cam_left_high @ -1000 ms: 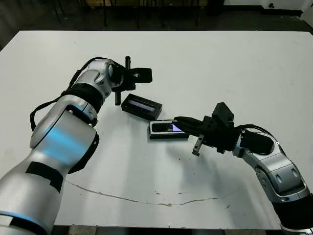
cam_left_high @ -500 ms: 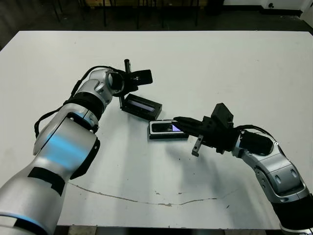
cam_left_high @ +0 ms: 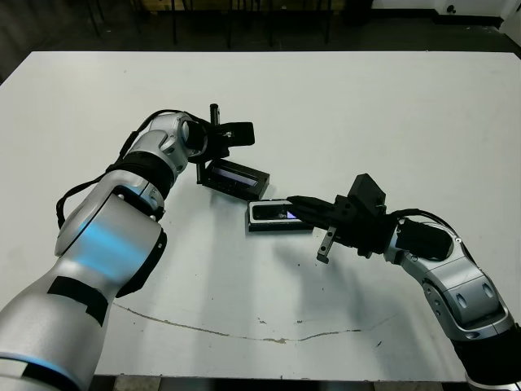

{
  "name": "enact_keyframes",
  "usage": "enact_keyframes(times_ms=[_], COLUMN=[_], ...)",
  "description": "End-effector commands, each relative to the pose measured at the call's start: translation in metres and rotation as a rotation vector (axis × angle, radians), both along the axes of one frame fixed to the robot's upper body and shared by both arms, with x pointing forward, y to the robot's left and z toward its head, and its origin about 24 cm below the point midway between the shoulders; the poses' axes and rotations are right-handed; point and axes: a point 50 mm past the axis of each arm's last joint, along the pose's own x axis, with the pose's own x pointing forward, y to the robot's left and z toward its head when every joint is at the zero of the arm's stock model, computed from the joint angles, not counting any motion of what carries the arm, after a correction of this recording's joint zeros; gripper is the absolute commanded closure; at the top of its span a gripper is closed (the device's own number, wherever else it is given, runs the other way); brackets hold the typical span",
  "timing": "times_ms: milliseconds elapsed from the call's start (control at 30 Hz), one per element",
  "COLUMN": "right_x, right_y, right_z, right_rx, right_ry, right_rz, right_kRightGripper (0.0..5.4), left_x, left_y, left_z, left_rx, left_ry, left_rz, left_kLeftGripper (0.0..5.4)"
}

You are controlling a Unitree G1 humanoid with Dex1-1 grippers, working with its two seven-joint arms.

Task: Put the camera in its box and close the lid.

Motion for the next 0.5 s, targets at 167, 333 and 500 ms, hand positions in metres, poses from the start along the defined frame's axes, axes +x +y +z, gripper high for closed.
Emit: enact_keyframes(times_ms=[167,333,500], right_x=[-0.0024,-0.0018,-0.0005], right_y=[-0.0036,-0.0036,-0.0032], right_z=[-0.0045,-0.0052,-0.0056], right_rx=[-0.029,-0.028,-0.016], right_ry=[0.040,0.049,0.027], right_rz=[-0.020,-0.023,-0.007], right_kRightGripper=[5.39,5.39,5.39], left_x=[-0.0047,-0.0055,-0.0049], left_y=[0.0077,0.0093,0.0117], left_z=[-0.0110,-0.0107,-0.0060], left_rx=[0.070,0.070,0.084], left_ry=[0.050,0.086,0.108], left_rz=[-0.026,-0.018,-0.015], left_kLeftGripper=[5.40,5.40,5.40])
